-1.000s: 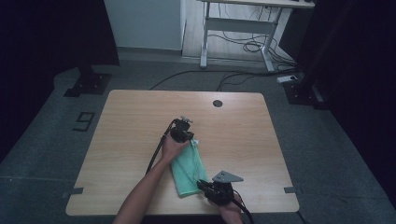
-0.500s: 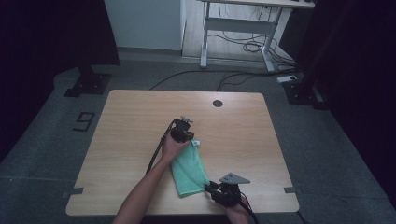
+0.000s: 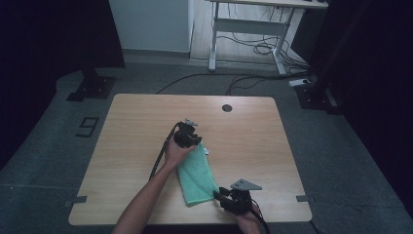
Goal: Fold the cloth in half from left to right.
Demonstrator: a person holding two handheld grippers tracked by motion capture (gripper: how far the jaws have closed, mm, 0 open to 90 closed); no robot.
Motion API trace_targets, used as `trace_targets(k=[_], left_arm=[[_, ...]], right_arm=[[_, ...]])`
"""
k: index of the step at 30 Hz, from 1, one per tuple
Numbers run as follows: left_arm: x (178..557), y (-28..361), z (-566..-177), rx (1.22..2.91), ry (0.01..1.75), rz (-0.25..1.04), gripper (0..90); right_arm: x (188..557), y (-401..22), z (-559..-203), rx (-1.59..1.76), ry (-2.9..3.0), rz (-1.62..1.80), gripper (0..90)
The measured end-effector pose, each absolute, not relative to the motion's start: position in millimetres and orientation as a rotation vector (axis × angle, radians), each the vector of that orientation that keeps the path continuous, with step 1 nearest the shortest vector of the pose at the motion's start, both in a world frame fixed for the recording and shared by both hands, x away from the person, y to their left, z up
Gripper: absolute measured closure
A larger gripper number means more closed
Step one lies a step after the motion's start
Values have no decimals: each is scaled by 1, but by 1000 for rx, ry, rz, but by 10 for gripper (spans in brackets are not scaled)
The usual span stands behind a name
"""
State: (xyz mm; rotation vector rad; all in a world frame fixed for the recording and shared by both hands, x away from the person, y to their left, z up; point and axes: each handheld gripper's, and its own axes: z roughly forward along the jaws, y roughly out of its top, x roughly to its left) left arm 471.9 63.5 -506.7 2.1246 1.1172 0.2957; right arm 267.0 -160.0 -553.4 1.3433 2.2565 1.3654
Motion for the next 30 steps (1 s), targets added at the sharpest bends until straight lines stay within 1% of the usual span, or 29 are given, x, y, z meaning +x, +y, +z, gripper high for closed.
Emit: trace_targets(k=[2, 5, 10, 14, 16, 19, 20, 22, 26, 30], left_arm=[[470, 62, -508, 2137, 1107, 282, 716], [470, 56, -515, 2178, 1108, 279, 717], [474, 51, -529, 2219, 1132, 288, 723], [474, 50, -532, 2210, 1130, 313, 734], [474, 49, -532, 2212, 1127, 322, 734], [473, 50, -530, 2210, 1126, 316, 715], [472, 51, -528, 2199, 1119, 311, 696], [470, 56, -521, 2168, 1102, 299, 689], [462, 68, -509, 2165, 1075, 292, 690], [457, 75, -508, 2193, 1042, 262, 681]], right_arm=[[268, -159, -553, 1338, 2259, 1364, 707], [270, -159, -553, 1339, 2260, 1362, 749], [269, -160, -554, 1341, 2266, 1325, 776], [268, -161, -554, 1343, 2270, 1312, 795], [268, -161, -555, 1339, 2278, 1304, 776], [267, -161, -554, 1338, 2259, 1287, 682], [267, -161, -553, 1335, 2248, 1287, 666], [266, -162, -548, 1314, 2222, 1303, 635], [265, -158, -537, 1245, 2196, 1335, 630], [267, -145, -532, 1178, 2226, 1381, 629]])
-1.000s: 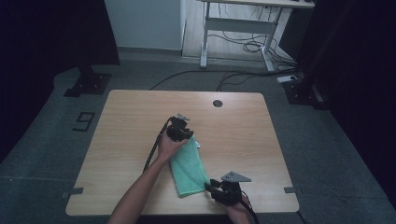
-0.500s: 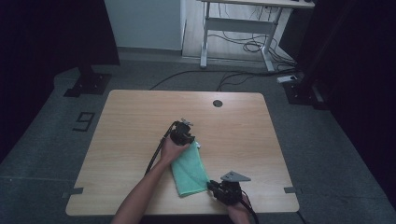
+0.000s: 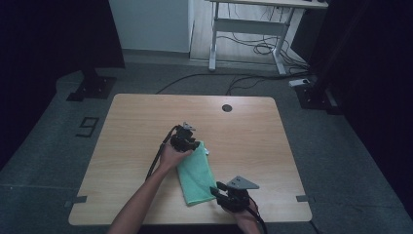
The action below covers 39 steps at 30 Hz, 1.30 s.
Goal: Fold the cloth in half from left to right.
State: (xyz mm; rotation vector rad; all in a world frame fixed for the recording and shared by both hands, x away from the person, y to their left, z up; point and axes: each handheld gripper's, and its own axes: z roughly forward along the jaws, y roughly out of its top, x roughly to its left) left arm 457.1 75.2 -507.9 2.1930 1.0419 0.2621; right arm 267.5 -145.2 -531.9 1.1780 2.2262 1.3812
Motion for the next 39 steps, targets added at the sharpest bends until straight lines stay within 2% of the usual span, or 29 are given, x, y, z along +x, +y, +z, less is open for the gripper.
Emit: trace_targets(k=[10, 24, 26, 31, 34, 39], left_arm=[[463, 68, -528, 2265, 1058, 228, 686], [464, 67, -529, 2248, 1090, 224, 698], [464, 67, -529, 2248, 1091, 222, 700], [464, 67, -529, 2247, 1095, 219, 700], [464, 68, -529, 2246, 1100, 216, 701], [464, 67, -529, 2241, 1113, 214, 702]], right_arm=[[269, -101, -534, 988, 2443, 1496, 622], [264, -90, -551, 903, 2534, 1375, 584], [264, -88, -553, 897, 2535, 1355, 624], [262, -85, -552, 872, 2520, 1348, 813], [262, -84, -553, 863, 2540, 1355, 861], [257, -82, -551, 809, 2541, 1363, 873]])
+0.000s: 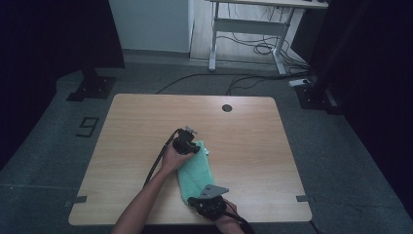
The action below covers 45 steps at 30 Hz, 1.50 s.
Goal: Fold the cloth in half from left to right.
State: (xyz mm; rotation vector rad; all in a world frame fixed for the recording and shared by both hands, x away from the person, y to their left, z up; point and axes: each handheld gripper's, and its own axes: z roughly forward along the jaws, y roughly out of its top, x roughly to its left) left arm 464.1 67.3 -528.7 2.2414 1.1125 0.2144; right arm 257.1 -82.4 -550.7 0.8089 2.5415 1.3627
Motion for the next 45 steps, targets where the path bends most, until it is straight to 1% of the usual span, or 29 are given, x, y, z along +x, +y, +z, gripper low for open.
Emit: trace_targets(k=[2, 4, 7, 8, 10, 13, 18, 21, 24, 31, 39, 41, 43, 45], left_arm=[[464, 67, -529, 2238, 1116, 213, 702], [464, 67, -529, 2237, 1117, 213, 702], [464, 68, -529, 2232, 1118, 211, 702], [464, 68, -529, 2231, 1116, 209, 702], [464, 69, -529, 2232, 1113, 209, 703], [463, 69, -530, 2227, 1115, 210, 703], [463, 68, -530, 2223, 1121, 212, 703], [463, 68, -530, 2223, 1120, 213, 702], [464, 69, -530, 2224, 1115, 206, 703], [466, 65, -531, 2224, 1088, 218, 717], [473, 59, -532, 2221, 1058, 189, 732], [472, 62, -531, 2219, 1062, 188, 713], [469, 67, -527, 2204, 1054, 196, 663], [465, 73, -519, 2186, 1034, 229, 641]], right_arm=[[254, -80, -551, 782, 2565, 1359, 875], [253, -78, -554, 767, 2593, 1353, 898], [253, -77, -557, 778, 2597, 1360, 897], [253, -78, -556, 780, 2592, 1367, 883], [253, -81, -552, 785, 2563, 1392, 799], [254, -84, -547, 810, 2499, 1407, 646], [271, -76, -545, 874, 2505, 1424, 577], [281, -66, -552, 909, 2573, 1411, 580], [278, -60, -553, 879, 2589, 1374, 598], [273, -56, -552, 871, 2596, 1354, 611], [278, -54, -552, 911, 2597, 1368, 620], [278, -55, -552, 920, 2596, 1377, 611], [278, -56, -553, 923, 2600, 1393, 597], [278, -58, -552, 925, 2602, 1405, 573]])
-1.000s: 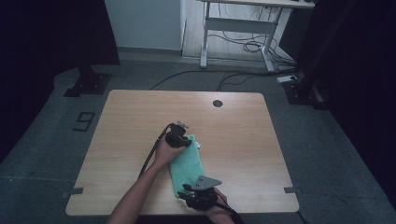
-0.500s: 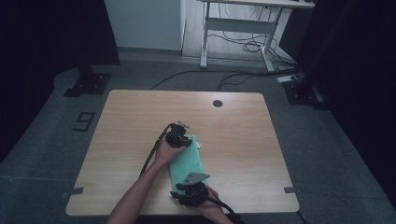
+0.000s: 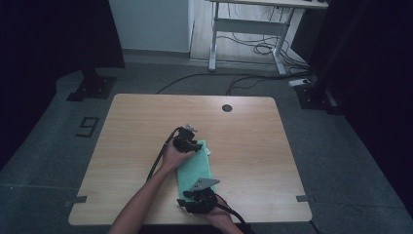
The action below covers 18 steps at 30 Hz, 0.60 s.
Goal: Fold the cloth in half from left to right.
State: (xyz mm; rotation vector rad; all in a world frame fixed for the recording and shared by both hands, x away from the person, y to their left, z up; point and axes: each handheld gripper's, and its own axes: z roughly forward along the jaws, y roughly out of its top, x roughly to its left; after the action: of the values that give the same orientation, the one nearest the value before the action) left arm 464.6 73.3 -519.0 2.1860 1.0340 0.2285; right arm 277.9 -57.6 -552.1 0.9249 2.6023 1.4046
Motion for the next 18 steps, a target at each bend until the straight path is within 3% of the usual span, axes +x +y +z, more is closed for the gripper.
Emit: trace_targets(k=[6, 11, 18], left_arm=[[451, 102, -498, 2165, 1071, 316, 633], [452, 124, -511, 2179, 1171, 308, 610], [457, 132, -529, 2190, 1245, 282, 588]], right_arm=[[288, -88, -536, 968, 2457, 1442, 556], [307, -111, -535, 1056, 2383, 1352, 512], [314, -109, -548, 1052, 2423, 1239, 478]])
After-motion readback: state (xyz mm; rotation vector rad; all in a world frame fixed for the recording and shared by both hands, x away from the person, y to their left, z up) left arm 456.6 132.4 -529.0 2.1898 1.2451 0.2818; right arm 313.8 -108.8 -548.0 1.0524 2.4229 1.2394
